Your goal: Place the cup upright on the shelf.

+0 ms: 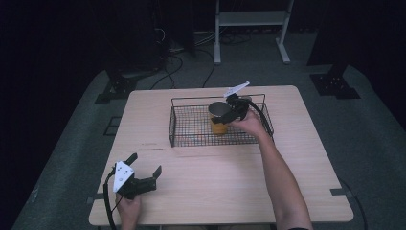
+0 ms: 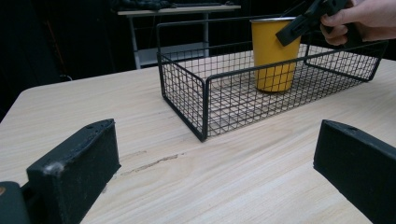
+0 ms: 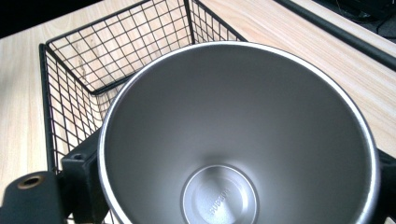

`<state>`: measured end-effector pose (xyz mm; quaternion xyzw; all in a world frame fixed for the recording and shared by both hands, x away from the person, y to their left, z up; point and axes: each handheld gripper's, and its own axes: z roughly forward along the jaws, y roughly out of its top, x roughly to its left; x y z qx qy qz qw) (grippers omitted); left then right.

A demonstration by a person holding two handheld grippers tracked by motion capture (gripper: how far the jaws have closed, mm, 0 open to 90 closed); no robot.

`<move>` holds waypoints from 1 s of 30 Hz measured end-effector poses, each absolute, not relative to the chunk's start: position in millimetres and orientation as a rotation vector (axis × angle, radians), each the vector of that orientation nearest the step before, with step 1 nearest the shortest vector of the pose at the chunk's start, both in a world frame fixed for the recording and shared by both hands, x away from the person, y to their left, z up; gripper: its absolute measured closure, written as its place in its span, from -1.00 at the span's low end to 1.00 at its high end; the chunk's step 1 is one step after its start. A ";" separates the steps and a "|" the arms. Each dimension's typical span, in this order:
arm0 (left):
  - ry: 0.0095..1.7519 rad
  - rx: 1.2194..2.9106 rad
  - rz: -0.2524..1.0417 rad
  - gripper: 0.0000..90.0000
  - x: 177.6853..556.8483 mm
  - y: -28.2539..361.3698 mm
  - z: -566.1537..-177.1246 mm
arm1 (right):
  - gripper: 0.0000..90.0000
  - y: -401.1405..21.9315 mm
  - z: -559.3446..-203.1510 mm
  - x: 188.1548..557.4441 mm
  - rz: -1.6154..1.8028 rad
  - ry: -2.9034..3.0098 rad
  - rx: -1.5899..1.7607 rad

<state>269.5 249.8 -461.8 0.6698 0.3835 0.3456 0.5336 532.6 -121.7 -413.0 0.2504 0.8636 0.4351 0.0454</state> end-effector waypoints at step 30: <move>0.914 1.595 0.826 -1.00 269.7 249.7 -461.7 | -1.00 -118.2 -407.8 523.8 1.291 2.647 0.697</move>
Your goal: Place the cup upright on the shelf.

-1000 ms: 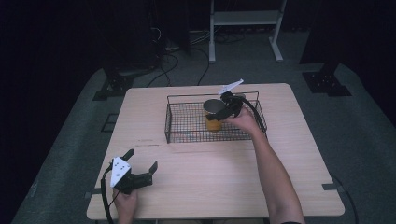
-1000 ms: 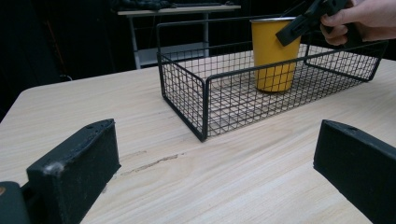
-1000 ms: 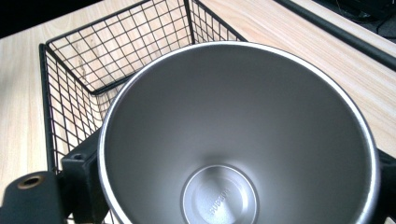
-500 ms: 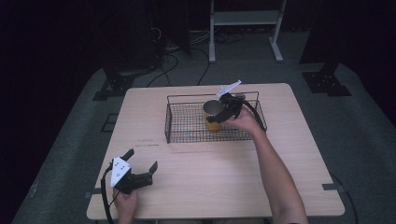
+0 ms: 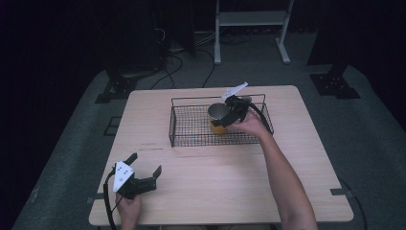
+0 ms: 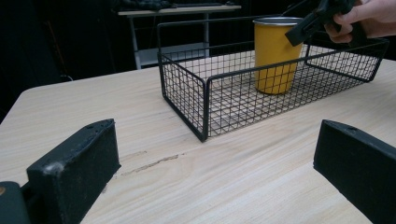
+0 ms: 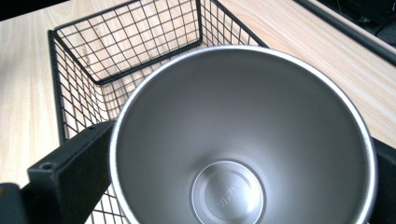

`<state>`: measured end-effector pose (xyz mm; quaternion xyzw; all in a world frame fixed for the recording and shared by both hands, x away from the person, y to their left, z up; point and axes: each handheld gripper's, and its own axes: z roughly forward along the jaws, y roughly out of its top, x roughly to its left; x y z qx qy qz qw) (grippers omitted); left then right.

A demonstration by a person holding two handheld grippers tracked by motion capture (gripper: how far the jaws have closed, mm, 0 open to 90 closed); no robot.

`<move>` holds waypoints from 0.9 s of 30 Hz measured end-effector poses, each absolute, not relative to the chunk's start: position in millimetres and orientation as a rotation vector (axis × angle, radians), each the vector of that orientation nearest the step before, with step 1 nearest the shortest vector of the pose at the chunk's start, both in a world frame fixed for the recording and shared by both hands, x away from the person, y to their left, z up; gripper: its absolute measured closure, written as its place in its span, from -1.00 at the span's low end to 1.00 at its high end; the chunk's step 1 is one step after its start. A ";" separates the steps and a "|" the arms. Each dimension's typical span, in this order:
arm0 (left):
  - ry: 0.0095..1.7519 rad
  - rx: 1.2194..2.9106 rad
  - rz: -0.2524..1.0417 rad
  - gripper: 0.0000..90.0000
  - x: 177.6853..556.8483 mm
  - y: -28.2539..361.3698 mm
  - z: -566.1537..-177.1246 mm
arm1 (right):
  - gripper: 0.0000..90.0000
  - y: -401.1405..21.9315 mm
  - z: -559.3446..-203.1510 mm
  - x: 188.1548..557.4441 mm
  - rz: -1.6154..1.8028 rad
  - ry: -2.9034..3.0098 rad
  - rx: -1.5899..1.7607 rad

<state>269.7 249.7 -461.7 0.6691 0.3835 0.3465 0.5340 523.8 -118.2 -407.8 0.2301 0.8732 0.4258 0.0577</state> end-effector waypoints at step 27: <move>0.917 1.595 0.830 -1.00 270.0 249.9 -461.6 | -1.00 -134.7 -390.4 513.0 1.351 2.597 0.695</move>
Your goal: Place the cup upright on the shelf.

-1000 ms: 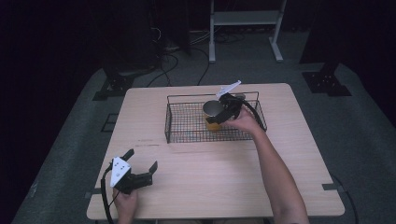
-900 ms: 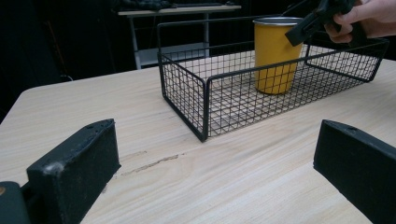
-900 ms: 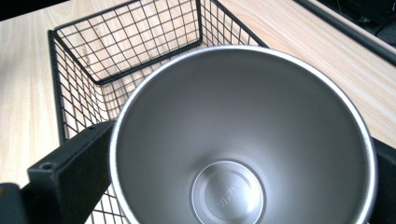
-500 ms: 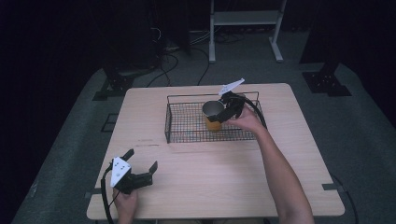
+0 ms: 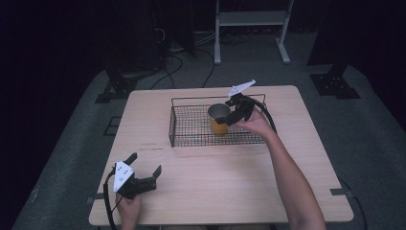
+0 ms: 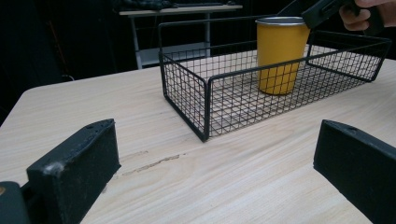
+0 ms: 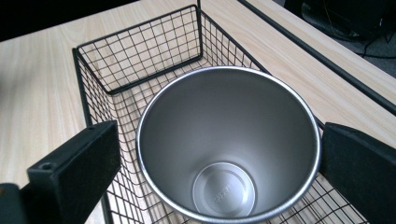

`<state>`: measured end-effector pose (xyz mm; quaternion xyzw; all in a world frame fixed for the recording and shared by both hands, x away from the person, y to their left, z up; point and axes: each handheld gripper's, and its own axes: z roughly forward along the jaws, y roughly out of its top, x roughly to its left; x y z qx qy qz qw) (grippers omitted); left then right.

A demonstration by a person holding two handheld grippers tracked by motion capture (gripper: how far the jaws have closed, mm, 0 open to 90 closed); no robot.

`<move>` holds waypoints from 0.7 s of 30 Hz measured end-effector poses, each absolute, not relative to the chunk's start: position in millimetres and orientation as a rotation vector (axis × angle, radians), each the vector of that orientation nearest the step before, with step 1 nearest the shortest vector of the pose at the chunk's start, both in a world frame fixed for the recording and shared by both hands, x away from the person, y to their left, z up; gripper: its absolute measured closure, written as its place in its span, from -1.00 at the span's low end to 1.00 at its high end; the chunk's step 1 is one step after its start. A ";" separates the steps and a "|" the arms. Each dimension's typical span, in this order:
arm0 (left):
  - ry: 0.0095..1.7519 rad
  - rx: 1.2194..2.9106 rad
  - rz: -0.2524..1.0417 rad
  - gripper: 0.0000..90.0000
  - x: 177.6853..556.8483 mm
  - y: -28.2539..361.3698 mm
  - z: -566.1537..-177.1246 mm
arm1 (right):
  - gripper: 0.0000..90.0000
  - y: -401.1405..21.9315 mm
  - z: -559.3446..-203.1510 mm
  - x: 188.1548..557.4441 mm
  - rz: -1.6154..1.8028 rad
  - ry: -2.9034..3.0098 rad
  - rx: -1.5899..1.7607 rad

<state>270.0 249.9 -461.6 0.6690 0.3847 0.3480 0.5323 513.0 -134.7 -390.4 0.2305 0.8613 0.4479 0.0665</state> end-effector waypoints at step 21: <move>0.921 1.600 0.833 -1.00 270.3 249.6 -461.8 | -1.00 -164.4 -377.8 495.8 1.448 2.531 0.722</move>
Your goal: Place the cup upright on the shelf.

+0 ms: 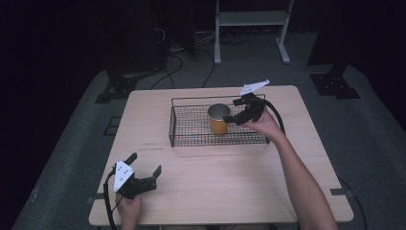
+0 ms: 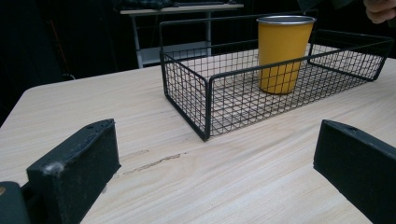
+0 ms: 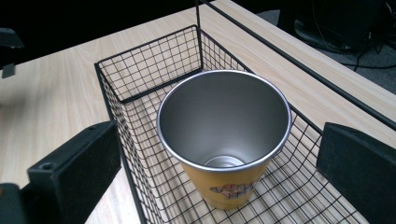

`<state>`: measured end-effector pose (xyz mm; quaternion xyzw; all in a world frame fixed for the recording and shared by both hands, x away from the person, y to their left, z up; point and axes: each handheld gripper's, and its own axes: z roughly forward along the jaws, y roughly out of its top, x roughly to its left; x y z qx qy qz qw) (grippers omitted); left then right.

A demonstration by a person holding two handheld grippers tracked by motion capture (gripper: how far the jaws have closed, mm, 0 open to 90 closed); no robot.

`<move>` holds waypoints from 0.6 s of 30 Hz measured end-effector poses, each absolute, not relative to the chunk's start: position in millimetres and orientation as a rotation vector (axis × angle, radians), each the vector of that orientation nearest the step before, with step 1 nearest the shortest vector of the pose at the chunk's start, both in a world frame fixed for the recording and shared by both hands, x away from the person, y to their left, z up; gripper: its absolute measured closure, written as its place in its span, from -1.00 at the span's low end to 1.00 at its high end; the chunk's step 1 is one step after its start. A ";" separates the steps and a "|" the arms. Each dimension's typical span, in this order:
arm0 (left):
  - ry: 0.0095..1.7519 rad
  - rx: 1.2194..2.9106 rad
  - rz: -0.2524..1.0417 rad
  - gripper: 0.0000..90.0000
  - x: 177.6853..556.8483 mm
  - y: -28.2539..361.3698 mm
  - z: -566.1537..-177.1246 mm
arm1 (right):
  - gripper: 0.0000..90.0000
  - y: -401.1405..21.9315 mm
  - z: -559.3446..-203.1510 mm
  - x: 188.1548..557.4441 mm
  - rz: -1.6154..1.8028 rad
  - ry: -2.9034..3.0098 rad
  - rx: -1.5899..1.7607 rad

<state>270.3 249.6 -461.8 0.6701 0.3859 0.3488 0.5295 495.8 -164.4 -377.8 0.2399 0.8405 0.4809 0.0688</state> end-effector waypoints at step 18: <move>0.913 1.601 0.830 -1.00 270.0 248.8 -461.8 | -1.00 -181.7 -371.7 476.1 1.473 2.513 0.717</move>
